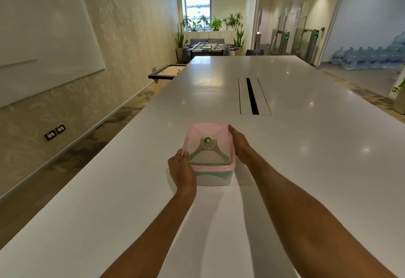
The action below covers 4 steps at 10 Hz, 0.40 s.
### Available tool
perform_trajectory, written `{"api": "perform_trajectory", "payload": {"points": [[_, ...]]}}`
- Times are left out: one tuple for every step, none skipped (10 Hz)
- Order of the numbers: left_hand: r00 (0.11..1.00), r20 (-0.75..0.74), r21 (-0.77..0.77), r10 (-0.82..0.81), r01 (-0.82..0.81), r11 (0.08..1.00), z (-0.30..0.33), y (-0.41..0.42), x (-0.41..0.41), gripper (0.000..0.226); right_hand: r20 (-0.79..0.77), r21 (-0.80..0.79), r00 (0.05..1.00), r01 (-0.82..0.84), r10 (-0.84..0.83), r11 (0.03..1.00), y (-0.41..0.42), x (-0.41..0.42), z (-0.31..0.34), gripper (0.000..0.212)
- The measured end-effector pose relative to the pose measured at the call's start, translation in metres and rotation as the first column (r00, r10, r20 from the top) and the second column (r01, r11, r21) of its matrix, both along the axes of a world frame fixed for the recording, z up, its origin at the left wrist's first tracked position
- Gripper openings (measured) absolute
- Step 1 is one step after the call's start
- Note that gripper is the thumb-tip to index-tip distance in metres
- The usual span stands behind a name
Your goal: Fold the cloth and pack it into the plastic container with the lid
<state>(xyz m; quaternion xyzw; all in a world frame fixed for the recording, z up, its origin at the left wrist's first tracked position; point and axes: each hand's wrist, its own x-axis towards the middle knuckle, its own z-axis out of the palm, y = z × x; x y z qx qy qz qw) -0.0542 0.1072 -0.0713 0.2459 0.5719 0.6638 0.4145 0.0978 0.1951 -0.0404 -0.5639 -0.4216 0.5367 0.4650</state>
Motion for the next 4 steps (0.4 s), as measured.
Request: {"api": "perform_trajectory", "payload": {"points": [[1.000,-0.014,-0.011,0.004,-0.005,1.000,0.001,-0.001,-0.006,0.026,0.074,0.048,0.997,0.015,-0.019,0.999,-0.003,0.003,0.005,0.053],[0.999,-0.028,-0.048,0.034,-0.035,0.998,0.010,-0.003,-0.016,0.037,0.170,0.123,0.984,0.035,-0.056,0.992,-0.012,0.012,0.016,0.060],[0.989,-0.103,-0.007,0.105,-0.107,0.994,0.027,-0.001,-0.026,0.040,0.258,0.204,0.961,0.041,-0.094,0.978,-0.021,0.029,0.030,0.061],[0.971,-0.217,0.071,0.098,-0.085,0.994,0.050,-0.007,-0.030,0.039,0.255,0.295,0.951,0.093,-0.172,0.951,-0.037,0.046,0.045,0.055]]}}
